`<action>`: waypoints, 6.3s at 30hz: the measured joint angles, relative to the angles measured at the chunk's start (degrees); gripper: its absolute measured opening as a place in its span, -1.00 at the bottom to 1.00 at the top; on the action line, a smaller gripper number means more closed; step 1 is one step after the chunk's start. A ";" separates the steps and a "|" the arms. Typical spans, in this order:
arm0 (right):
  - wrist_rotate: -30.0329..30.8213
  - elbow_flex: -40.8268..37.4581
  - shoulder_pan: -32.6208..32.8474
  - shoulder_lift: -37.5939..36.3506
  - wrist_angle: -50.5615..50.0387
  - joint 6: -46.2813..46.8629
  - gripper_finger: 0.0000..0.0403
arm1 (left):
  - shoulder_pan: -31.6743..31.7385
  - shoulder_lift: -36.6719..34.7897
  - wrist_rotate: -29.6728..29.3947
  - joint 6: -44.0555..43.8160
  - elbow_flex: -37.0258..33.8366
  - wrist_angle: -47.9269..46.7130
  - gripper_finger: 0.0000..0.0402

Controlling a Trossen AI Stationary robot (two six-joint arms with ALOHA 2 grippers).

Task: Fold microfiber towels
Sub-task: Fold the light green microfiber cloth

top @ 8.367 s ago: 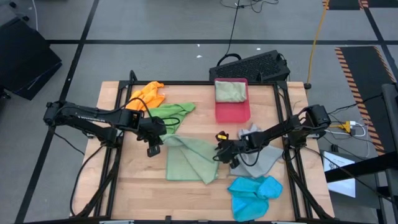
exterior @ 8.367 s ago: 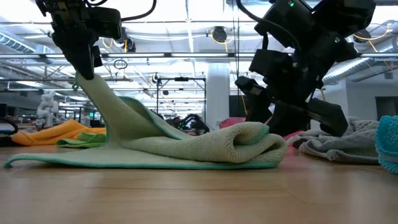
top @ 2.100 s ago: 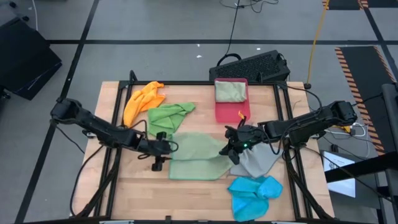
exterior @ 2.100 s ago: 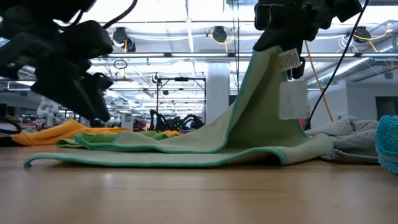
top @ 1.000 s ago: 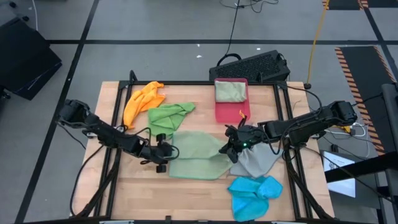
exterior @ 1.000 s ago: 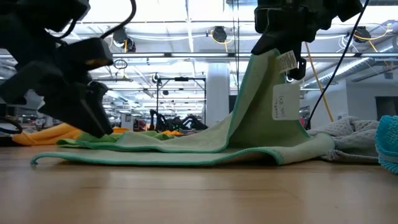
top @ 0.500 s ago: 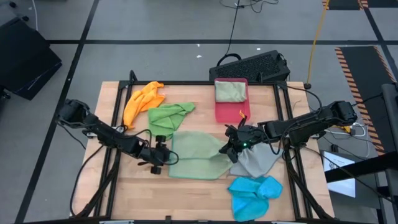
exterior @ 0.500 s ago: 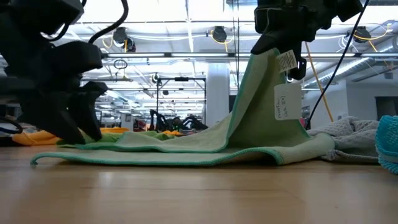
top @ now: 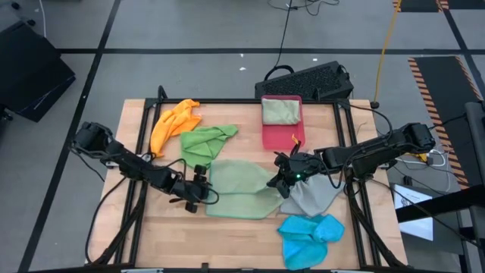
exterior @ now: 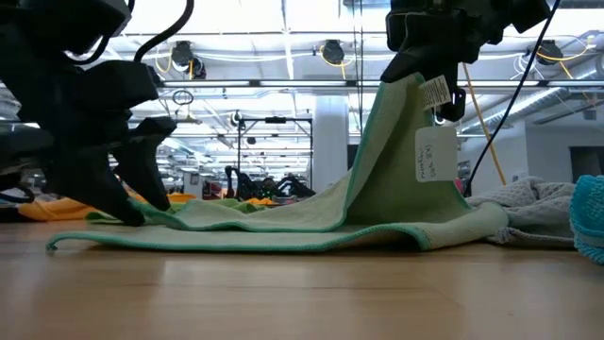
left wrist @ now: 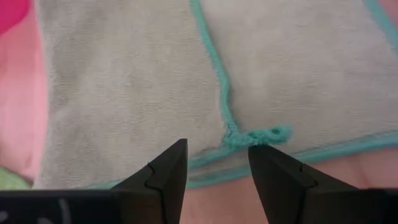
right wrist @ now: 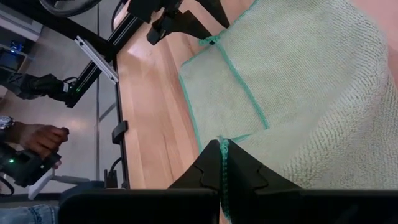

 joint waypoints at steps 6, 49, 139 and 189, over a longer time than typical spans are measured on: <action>0.02 0.00 0.00 0.00 -0.02 -0.04 -1.00 | -0.31 -0.57 0.82 -0.70 0.00 -0.98 -0.14; 0.82 0.44 0.00 -4.86 -0.01 2.90 -1.00 | 3.34 -8.89 4.15 -5.84 12.75 -23.92 -0.98; 0.78 -7.06 -16.18 8.29 24.15 5.50 -1.00 | 14.27 -25.24 2.57 -20.03 17.82 -54.10 -0.98; -6.23 -7.06 -13.96 10.56 14.28 2.31 -0.97 | 14.40 -25.18 19.00 -26.60 11.40 -50.87 -0.98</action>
